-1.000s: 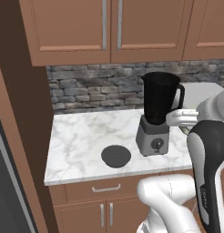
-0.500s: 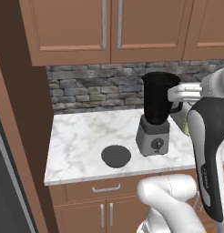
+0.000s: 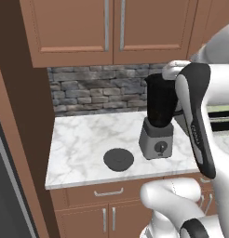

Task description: Grab the garlic and lemon from the fridge, place them in the blender, close the lid, and turn on the blender to create a marinade.

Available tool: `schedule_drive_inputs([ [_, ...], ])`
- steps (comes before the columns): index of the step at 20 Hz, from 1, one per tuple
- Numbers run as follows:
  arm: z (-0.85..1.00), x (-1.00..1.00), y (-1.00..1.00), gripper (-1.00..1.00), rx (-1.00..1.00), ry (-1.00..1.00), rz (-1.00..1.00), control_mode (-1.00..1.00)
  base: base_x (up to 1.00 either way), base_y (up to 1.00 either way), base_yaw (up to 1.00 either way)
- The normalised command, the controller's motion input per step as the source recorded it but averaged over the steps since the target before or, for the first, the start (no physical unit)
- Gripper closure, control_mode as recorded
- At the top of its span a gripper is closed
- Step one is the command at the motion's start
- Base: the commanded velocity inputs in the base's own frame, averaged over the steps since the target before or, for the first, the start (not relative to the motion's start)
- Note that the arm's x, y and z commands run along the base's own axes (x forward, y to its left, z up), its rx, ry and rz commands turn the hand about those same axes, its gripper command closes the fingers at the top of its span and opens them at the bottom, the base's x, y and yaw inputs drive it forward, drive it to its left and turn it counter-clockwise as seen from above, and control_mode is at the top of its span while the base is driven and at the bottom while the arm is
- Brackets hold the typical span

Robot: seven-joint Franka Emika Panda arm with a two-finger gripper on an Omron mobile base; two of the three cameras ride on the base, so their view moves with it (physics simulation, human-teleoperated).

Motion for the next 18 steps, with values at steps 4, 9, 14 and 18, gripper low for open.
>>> schedule_drive_inputs([
  [4, -0.32, 0.93, -0.24, 1.00, -0.04, 0.00, 0.06, -1.00, 0.00, 0.00, 0.00],
  [9, -0.21, 0.99, -0.11, 1.00, -0.02, 0.00, 0.04, -1.00, 0.00, 0.00, 0.00],
  [14, -0.18, 0.91, -0.10, 1.00, 0.00, 0.00, 0.04, -1.00, 0.00, 0.00, 0.00],
  [18, -0.20, 0.82, -0.11, 1.00, 0.00, 0.02, 0.05, -1.00, 0.00, 0.00, 0.00],
])
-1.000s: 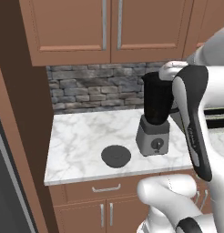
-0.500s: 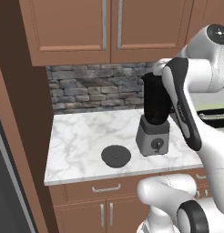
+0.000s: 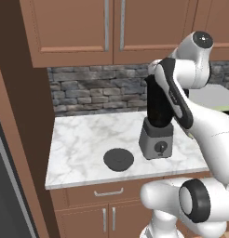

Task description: Grab the garlic and lemon from the fridge, place them in the blender, close the lid, and turn on the blender to create a marinade.

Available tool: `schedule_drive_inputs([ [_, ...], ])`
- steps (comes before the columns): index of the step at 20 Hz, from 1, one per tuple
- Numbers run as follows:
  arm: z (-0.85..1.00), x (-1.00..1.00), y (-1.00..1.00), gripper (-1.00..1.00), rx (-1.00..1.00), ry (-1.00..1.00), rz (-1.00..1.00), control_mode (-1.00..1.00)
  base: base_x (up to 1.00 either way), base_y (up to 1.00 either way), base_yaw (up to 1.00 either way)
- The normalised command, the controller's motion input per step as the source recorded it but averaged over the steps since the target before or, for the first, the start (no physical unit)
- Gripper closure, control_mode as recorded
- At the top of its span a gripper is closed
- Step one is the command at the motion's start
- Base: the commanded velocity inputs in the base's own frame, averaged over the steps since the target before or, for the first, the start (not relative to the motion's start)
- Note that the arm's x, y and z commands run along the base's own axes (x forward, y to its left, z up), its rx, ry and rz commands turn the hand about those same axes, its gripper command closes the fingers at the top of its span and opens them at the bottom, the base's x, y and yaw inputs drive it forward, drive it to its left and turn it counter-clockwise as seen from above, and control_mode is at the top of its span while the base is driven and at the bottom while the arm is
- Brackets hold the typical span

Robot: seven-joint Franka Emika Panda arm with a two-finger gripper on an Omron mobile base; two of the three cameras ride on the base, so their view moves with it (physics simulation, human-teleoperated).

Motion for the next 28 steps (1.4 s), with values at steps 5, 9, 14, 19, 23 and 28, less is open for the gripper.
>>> schedule_drive_inputs([
  [5, -0.17, 0.58, -0.12, 1.00, 0.00, 0.10, 0.06, -1.00, 0.00, 0.00, 0.00],
  [9, -0.23, 0.08, -0.01, 1.00, 0.00, 0.18, 0.05, -1.00, 0.00, 0.00, 0.00],
  [14, -0.18, 0.20, 0.00, 1.00, 0.00, 0.17, 0.05, -1.00, 0.00, 0.00, 0.00],
  [19, -0.05, 0.49, 0.00, 1.00, 0.00, 0.04, 0.02, -1.00, 0.00, 0.00, 0.00],
  [23, -0.22, 0.50, -0.01, 1.00, 0.00, 0.04, 0.00, -1.00, 0.00, 0.00, 0.00],
  [28, -0.49, 0.00, -0.01, 1.00, 0.00, 0.14, 0.01, -1.00, 0.00, 0.00, 0.00],
])
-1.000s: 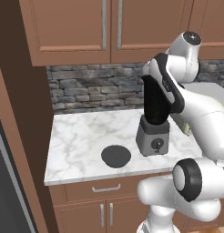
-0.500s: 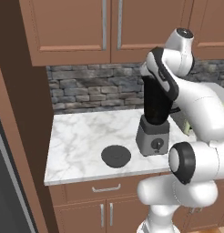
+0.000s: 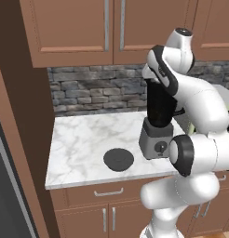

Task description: Grab the garlic and lemon from the fridge, place them in the blender, close the lid, and turn on the blender to create a marinade.

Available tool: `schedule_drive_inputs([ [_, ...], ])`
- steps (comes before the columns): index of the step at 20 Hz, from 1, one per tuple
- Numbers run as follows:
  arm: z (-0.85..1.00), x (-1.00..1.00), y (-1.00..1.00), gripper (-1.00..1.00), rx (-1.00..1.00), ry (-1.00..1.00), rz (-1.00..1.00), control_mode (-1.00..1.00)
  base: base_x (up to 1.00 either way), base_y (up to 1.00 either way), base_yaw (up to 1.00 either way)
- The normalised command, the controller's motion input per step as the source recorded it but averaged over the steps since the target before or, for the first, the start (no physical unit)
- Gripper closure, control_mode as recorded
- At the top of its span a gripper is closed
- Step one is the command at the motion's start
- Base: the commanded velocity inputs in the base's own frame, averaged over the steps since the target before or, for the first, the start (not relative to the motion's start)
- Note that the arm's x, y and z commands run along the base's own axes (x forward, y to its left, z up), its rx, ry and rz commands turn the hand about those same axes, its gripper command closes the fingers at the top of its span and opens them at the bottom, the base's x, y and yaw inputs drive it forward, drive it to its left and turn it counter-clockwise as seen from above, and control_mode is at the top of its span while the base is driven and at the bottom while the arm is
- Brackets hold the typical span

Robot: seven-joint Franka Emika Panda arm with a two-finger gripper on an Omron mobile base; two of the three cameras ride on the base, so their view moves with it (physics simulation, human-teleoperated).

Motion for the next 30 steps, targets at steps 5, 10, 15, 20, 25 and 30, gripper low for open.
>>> schedule_drive_inputs([
  [5, -0.27, 0.00, 0.00, 1.00, 0.00, 0.08, 0.00, -1.00, 0.00, 0.00, 0.00],
  [10, -0.05, 0.00, 0.00, 1.00, 0.00, 0.01, 0.00, -1.00, 0.00, 0.00, 0.00],
  [15, 0.00, 0.17, -0.22, 1.00, 0.00, 0.00, 0.00, -1.00, 0.00, 0.00, 0.00],
  [20, -0.02, 0.54, -0.01, 1.00, -0.03, 0.00, 0.00, -1.00, 0.00, 0.00, 0.00],
  [25, 0.00, 0.83, -0.02, 1.00, 0.00, 0.00, 0.00, -1.00, 0.00, 0.00, 0.00],
  [30, 0.00, 0.35, -0.07, 1.00, -0.02, -0.01, 0.00, -1.00, 0.00, 0.00, 0.00],
])
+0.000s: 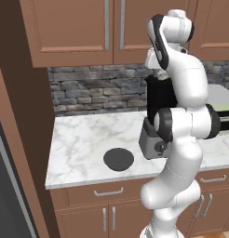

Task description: Grab the garlic and lemon from the fridge, place them in the blender, close the lid, and turn on the blender to create a marinade.

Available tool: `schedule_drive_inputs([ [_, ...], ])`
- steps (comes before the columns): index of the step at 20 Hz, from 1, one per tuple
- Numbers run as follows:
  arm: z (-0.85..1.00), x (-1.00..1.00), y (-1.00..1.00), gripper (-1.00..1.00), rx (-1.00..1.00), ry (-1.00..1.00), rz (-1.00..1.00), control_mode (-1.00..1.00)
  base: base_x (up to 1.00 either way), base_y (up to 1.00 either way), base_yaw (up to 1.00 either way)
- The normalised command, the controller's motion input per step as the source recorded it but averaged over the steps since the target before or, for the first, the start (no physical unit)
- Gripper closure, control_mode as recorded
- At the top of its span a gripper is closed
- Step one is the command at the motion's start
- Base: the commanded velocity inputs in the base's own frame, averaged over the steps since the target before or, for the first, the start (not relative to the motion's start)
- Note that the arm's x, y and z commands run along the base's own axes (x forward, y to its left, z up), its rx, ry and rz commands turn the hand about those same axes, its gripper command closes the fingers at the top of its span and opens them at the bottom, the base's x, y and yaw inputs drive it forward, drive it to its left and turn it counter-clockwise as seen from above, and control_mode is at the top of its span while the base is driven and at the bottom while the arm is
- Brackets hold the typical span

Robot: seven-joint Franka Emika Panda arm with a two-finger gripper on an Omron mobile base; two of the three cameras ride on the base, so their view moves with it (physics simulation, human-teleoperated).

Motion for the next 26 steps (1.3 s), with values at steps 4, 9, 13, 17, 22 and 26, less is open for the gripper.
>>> schedule_drive_inputs([
  [4, -0.31, 0.00, 0.00, 1.00, -0.09, -0.06, 0.00, -1.00, 0.00, 0.00, 0.00],
  [9, -0.47, -0.04, 0.00, 1.00, -0.14, -0.16, 0.00, -1.00, 0.00, 0.00, 0.00],
  [13, -0.16, 0.09, 0.00, 1.00, -0.10, -0.21, 0.00, -1.00, 0.00, 0.00, 0.00],
  [17, -0.22, -0.14, 0.19, 1.00, -0.16, -0.43, 0.03, -1.00, 0.00, 0.00, 0.00],
  [22, -0.05, 0.00, 0.00, 1.00, -0.02, -0.23, 0.01, -1.00, 0.00, 0.00, 0.00],
  [26, -0.15, 0.19, 0.00, 1.00, -0.01, -0.27, 0.00, -1.00, 0.00, 0.00, 0.00],
])
